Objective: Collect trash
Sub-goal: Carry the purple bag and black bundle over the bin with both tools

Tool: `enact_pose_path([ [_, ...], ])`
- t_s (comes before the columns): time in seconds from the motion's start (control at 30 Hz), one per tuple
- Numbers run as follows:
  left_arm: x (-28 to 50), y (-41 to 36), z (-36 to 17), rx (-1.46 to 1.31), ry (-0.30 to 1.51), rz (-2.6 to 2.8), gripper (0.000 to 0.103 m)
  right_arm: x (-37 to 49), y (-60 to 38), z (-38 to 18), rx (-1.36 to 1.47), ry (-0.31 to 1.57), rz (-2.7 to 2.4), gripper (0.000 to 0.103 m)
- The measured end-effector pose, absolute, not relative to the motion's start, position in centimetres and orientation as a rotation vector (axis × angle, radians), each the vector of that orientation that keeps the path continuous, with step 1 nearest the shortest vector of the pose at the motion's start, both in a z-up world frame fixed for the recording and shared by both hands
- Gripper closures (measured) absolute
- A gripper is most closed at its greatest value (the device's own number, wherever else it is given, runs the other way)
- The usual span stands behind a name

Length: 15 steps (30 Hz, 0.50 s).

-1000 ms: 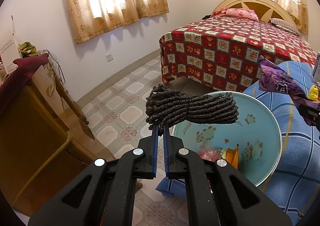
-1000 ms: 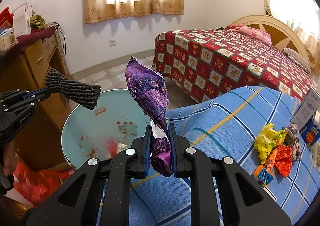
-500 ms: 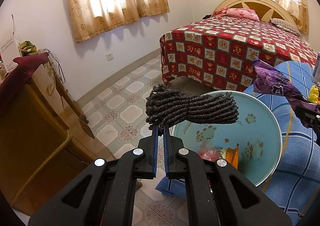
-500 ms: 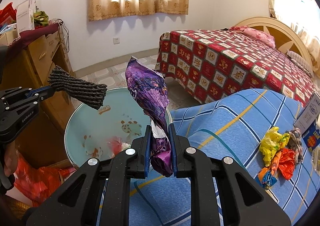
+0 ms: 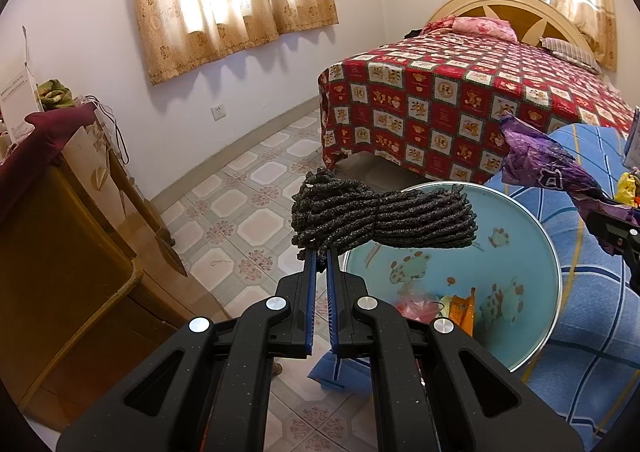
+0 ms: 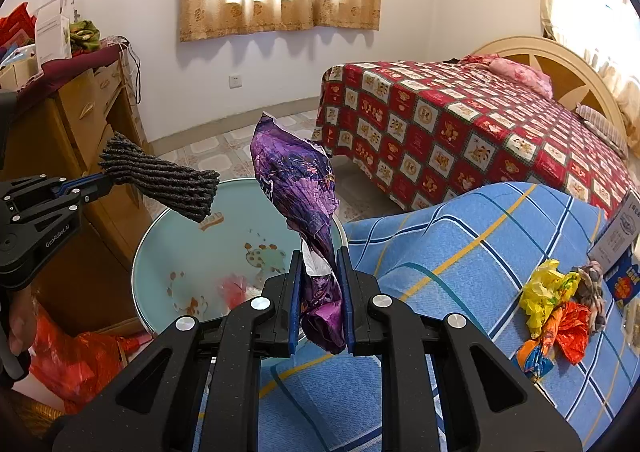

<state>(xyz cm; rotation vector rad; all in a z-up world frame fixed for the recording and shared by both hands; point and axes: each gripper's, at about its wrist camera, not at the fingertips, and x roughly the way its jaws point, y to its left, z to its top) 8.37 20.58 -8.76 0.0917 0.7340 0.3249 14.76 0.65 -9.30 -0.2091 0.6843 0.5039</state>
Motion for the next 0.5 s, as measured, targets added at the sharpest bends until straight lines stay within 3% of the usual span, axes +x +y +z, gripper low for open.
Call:
enact_pose_path([
  [0.5, 8.44, 19.73, -8.92, 0.093, 0.739, 0.308, 0.098, 14.71, 1.02, -9.24, -0.212, 0.689, 0.509, 0.085],
])
